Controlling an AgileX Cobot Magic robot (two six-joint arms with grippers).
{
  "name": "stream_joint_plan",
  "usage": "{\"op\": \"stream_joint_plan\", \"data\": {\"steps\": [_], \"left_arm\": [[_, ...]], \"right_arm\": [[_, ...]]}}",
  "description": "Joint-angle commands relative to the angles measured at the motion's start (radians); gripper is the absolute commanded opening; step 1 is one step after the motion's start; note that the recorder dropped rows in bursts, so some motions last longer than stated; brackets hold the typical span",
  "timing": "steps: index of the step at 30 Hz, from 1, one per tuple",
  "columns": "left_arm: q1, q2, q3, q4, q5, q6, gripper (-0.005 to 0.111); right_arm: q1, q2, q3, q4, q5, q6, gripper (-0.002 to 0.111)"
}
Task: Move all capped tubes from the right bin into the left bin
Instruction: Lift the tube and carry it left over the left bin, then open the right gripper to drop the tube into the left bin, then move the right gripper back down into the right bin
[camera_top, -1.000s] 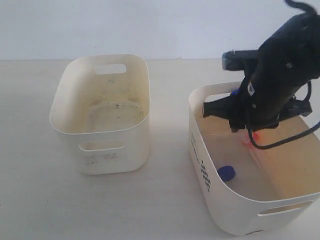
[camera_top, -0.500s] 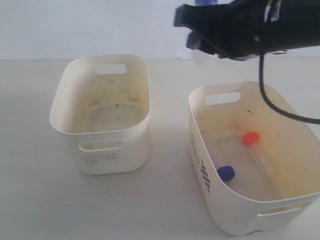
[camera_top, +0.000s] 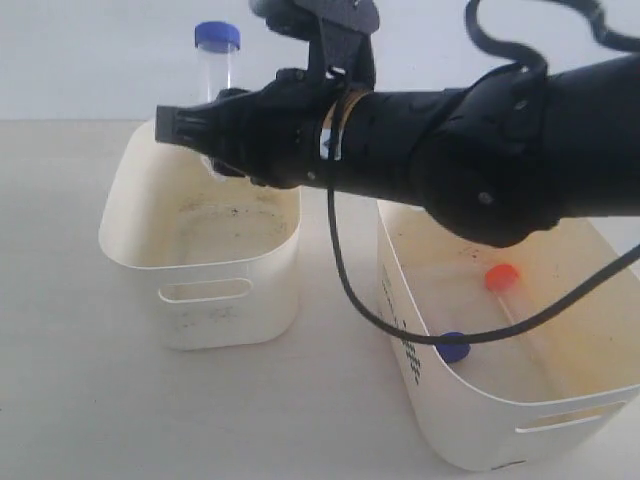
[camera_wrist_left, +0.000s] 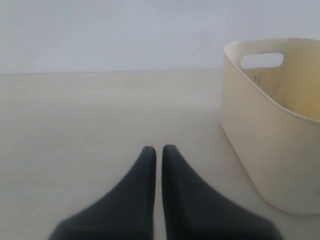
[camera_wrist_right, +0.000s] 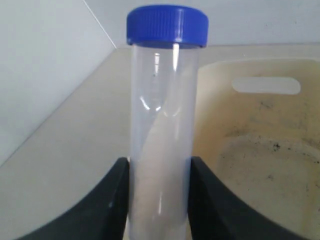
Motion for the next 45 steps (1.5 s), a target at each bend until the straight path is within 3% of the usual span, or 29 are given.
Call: {"op": "stream_joint_plan", "data": {"steps": [1, 6, 8, 11, 14, 21, 22, 29, 32, 40, 45], "left_arm": [[0.0, 0.003, -0.004, -0.006, -0.007, -0.009, 0.004], [0.0, 0.003, -0.004, -0.006, -0.007, -0.009, 0.004], [0.0, 0.003, -0.004, -0.006, -0.007, -0.009, 0.004], [0.0, 0.003, -0.004, -0.006, -0.007, -0.009, 0.004], [0.0, 0.003, -0.004, -0.006, -0.007, -0.009, 0.004], [0.0, 0.003, -0.004, -0.006, -0.005, -0.009, 0.004], [0.0, 0.003, -0.004, -0.006, -0.005, -0.009, 0.004], [0.0, 0.003, -0.004, -0.006, -0.005, -0.009, 0.004], [0.0, 0.003, -0.004, -0.006, -0.005, -0.009, 0.004], [0.0, 0.003, -0.004, -0.006, -0.007, -0.009, 0.004], [0.0, 0.003, -0.004, -0.006, -0.007, -0.009, 0.004]], "right_arm": [[0.0, 0.05, 0.001, 0.004, -0.025, -0.001, 0.022], [0.0, 0.061, 0.001, 0.004, -0.028, -0.012, 0.066], [0.0, 0.061, 0.001, 0.004, -0.03, -0.012, 0.072], [0.0, 0.058, 0.001, 0.004, -0.019, -0.012, 0.069], [0.0, 0.032, 0.001, 0.004, 0.022, -0.017, 0.06], [-0.044, -0.129, -0.016, -0.002, 0.322, -0.174, 0.002], [-0.06, -0.153, -0.033, -0.002, 0.392, -0.178, 0.0], [-0.176, -0.211, -0.178, -0.09, 1.038, -0.225, 0.0], [-0.213, -0.209, -0.188, -0.117, 1.186, -0.25, 0.0], [-0.23, -0.194, -0.184, -0.119, 1.308, -0.287, 0.001], [-0.228, -0.137, -0.149, -0.087, 1.29, -0.261, 0.019]]}}
